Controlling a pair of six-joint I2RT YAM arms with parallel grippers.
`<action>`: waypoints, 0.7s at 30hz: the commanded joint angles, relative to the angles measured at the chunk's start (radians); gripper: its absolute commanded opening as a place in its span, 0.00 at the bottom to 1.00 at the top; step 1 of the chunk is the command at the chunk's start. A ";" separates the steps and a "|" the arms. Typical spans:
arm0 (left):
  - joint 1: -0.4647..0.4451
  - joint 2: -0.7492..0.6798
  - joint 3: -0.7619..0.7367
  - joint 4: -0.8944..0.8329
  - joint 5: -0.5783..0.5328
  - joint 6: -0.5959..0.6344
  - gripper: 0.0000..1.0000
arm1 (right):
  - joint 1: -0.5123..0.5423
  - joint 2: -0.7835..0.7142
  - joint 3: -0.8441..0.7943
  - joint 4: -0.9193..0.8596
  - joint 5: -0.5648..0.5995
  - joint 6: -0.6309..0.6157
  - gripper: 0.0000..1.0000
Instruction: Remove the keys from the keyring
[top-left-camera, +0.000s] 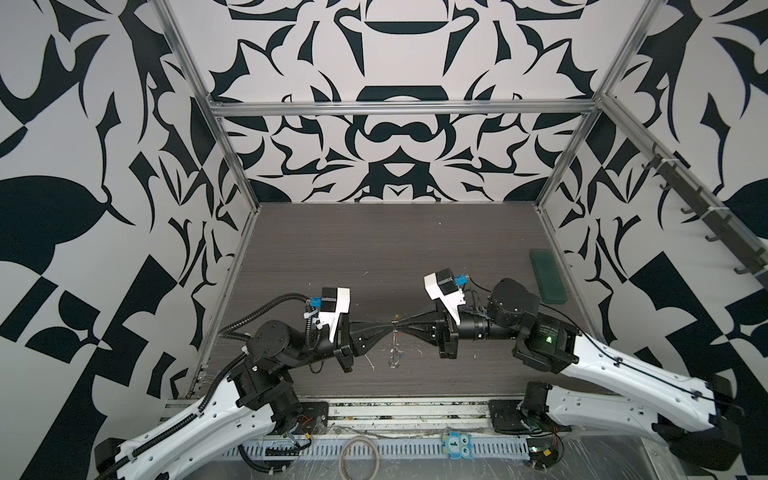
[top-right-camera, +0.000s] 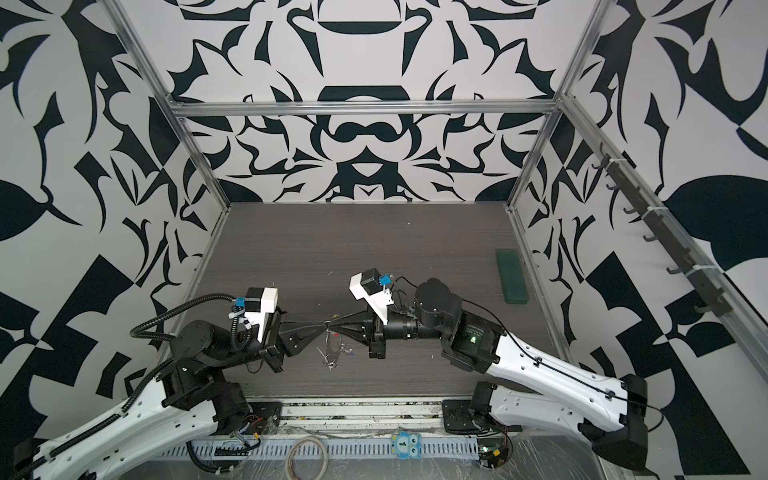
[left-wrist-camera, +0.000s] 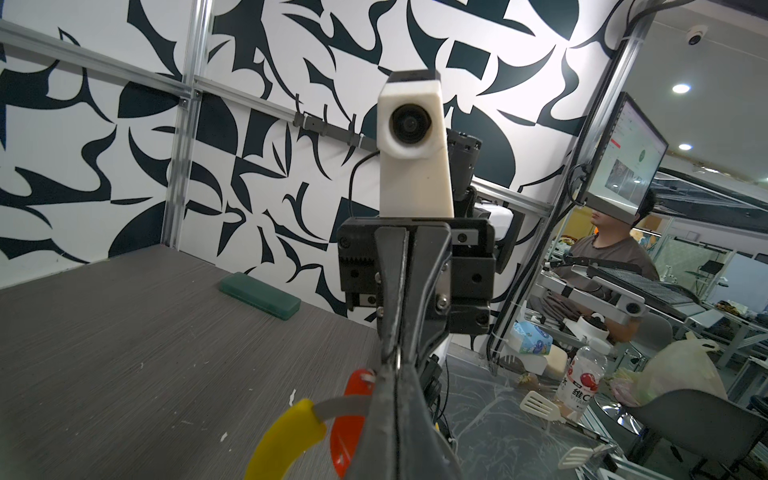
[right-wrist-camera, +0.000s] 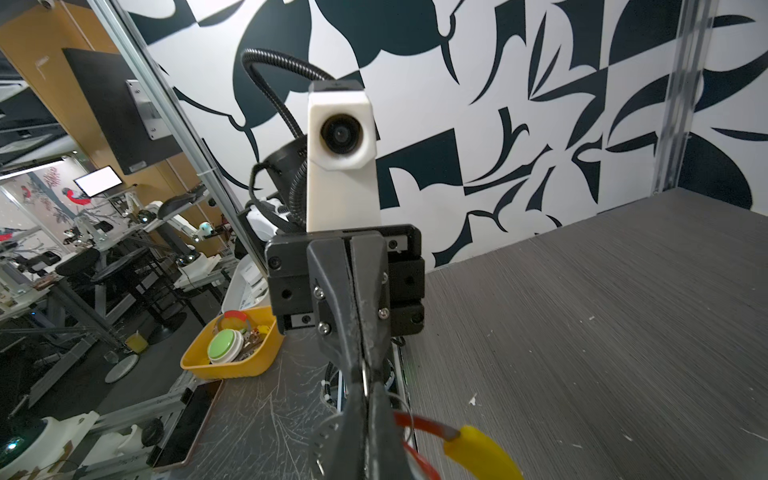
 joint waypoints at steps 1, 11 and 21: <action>0.004 -0.031 0.007 -0.026 -0.047 0.007 0.20 | 0.010 -0.022 0.078 -0.148 0.055 -0.057 0.00; 0.003 -0.037 0.125 -0.318 -0.024 0.066 0.38 | 0.010 0.050 0.327 -0.608 0.085 -0.202 0.00; 0.005 0.079 0.238 -0.451 0.115 0.137 0.39 | 0.009 0.193 0.539 -0.899 0.028 -0.318 0.00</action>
